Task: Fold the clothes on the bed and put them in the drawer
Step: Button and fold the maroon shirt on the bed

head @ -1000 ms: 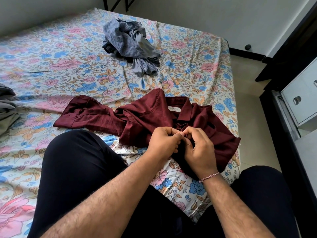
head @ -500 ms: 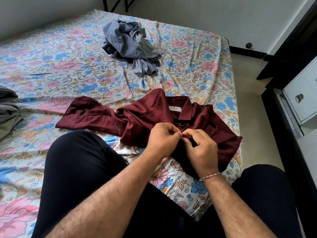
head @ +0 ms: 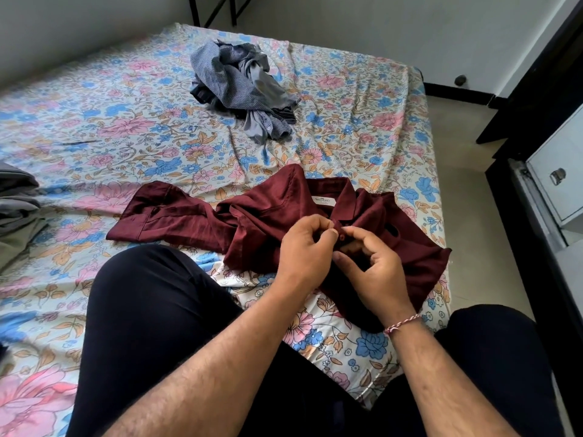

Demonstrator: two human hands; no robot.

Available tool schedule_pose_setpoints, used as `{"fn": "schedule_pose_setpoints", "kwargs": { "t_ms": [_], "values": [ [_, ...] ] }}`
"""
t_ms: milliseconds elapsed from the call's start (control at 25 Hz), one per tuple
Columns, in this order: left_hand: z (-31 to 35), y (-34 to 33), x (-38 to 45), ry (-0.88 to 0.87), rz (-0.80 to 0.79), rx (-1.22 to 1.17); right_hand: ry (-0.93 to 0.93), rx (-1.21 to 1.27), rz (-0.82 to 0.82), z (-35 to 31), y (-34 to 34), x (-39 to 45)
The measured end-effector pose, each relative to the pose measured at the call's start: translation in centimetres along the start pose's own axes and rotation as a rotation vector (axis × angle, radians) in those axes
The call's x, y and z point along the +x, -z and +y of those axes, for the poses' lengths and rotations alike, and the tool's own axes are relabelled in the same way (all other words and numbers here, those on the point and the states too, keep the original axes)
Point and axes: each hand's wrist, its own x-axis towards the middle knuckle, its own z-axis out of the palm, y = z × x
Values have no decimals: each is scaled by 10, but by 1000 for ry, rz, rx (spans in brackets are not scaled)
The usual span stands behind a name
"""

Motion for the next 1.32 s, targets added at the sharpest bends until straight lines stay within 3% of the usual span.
{"fn": "schedule_pose_setpoints", "kwargs": {
  "t_ms": [120,240,400,520,600,680,800,880,960,1080,1160,1320],
  "values": [
    [-3,-7,6,-84,12,81,44,-97,64,-5,-1,-5],
    [4,-13,23,-119,-109,163,75,-176,134,-9,11,0],
    [45,17,73,-285,-592,438,-51,-302,93,-5,44,17],
    [71,40,109,-533,-839,870,-149,-301,-101,-13,78,33],
    [78,54,124,-644,-779,989,-156,-326,-163,-18,95,47],
    [81,73,132,-668,-720,858,-137,-334,-111,-20,105,62],
    [88,92,139,-412,-885,614,-167,-326,-192,-34,113,94],
    [97,91,157,-370,-899,693,-183,-410,-307,-52,118,127],
    [107,87,180,-423,-809,718,-122,-503,-224,-67,121,161],
    [104,85,191,-686,-558,664,-10,-603,58,-70,119,183],
    [76,83,181,-801,-421,650,25,-608,144,-61,112,172],
    [35,84,167,-640,-476,645,-49,-585,131,-34,109,150]
  ]
}}
